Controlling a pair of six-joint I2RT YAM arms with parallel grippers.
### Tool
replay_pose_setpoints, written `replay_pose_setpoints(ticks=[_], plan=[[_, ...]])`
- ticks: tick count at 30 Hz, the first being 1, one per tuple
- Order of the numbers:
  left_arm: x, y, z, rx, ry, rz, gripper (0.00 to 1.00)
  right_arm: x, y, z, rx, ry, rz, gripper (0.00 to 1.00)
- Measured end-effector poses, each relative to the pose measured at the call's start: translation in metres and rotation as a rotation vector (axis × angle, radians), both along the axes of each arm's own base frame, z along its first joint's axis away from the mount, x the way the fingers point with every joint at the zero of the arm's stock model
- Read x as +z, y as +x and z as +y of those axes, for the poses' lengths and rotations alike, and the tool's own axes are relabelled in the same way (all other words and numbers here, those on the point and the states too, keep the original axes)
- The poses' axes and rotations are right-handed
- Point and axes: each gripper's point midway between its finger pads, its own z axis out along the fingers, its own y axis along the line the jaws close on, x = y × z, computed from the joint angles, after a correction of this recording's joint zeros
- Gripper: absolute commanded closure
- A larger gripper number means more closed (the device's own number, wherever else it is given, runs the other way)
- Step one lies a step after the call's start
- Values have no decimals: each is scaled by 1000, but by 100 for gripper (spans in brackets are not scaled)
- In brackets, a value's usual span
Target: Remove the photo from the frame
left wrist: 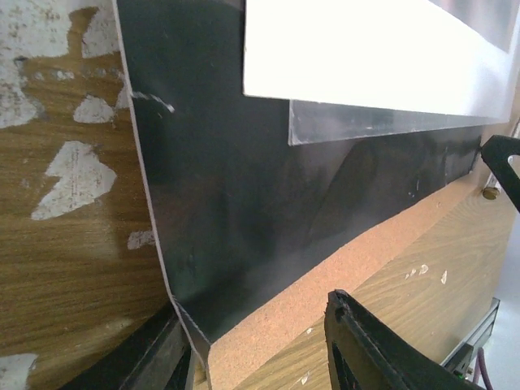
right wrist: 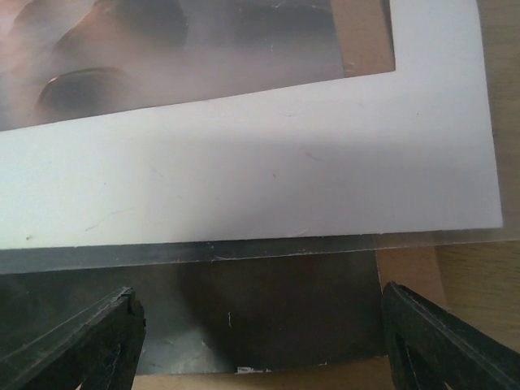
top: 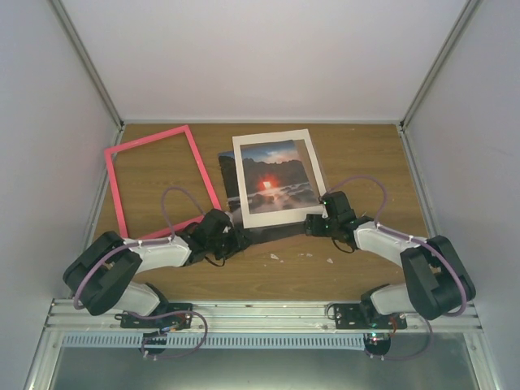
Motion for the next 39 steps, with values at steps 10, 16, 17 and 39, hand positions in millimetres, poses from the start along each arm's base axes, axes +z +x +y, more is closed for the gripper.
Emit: replay_pose_setpoints(ticks=[10,16,17,39], plan=[[0,-3,3,15,-11,-2,58,3,-3,15,46,57,4,20],[0,-5,14,46,0,-1,58,2,-3,15,48,60,1,20],[0,-5,17,56,0,0,57,2,-3,15,48,61,0,20],[2,21,27,158,-165,1,51,2,-2,16,49,64,-5,20]])
